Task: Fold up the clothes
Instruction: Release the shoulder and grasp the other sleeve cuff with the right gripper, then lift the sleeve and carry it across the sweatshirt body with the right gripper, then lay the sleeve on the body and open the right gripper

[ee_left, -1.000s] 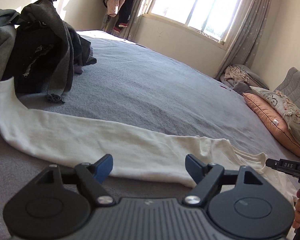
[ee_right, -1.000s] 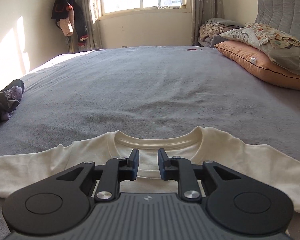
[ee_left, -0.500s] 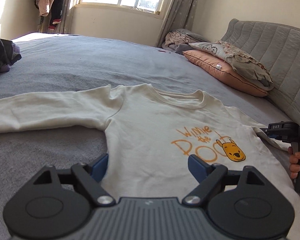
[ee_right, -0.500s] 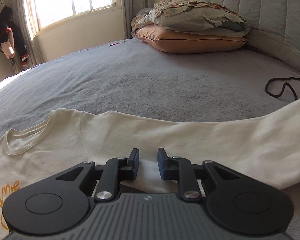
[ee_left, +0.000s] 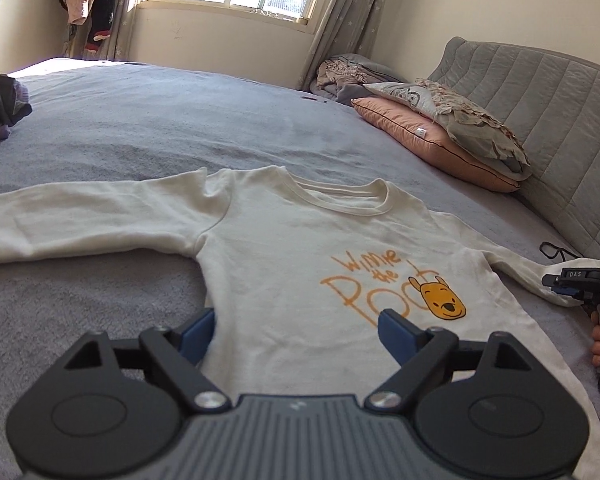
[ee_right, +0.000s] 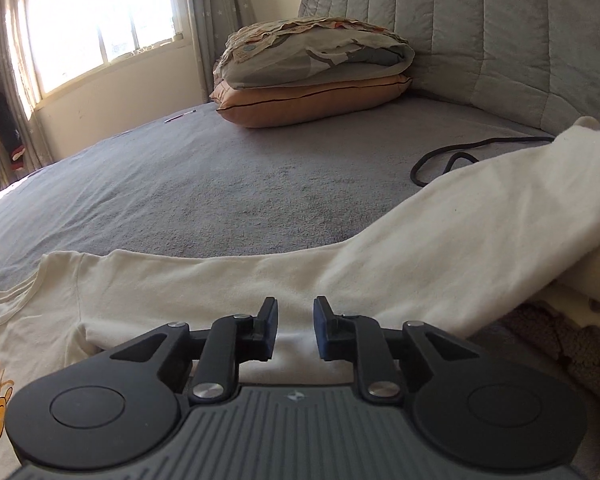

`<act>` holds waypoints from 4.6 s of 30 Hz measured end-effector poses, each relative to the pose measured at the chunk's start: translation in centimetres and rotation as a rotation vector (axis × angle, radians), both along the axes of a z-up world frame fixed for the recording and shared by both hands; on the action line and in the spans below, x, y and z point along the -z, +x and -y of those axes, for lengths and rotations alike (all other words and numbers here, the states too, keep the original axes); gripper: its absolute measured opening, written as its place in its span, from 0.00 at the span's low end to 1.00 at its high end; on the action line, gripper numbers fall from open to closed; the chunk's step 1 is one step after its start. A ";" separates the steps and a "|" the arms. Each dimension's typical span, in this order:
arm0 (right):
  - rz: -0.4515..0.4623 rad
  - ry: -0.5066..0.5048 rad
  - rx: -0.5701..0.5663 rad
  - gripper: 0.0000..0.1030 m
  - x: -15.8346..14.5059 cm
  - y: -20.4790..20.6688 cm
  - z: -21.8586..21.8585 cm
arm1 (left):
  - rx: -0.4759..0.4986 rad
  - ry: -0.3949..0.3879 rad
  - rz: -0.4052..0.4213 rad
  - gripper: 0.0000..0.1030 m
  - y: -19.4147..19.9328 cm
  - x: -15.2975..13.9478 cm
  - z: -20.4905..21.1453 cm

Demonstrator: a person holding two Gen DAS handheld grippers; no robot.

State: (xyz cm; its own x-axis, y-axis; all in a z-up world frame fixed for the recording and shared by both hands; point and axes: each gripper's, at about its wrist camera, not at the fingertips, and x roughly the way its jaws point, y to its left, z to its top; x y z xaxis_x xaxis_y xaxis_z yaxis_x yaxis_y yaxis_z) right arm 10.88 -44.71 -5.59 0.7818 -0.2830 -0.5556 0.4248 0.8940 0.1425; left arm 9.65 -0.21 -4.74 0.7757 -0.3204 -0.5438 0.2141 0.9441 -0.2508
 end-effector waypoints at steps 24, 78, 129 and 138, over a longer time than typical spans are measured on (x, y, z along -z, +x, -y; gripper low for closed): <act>0.215 0.289 0.279 0.42 -2.8 -10.9 3.7 | 0.028 -0.050 -0.046 0.90 -5.3 -3.5 -3.1; 0.385 -0.219 -0.535 0.06 -13.4 -7.0 -18.0 | 0.217 -0.380 -0.120 0.88 -1.5 -3.5 -5.9; -0.078 -0.713 -1.231 0.29 -4.0 -12.8 -31.4 | 0.137 -0.719 -0.469 0.79 1.2 2.2 -8.7; -0.102 -0.619 -1.162 0.32 -5.3 -11.4 -28.4 | 0.152 -0.802 -0.510 0.74 0.6 2.8 -9.9</act>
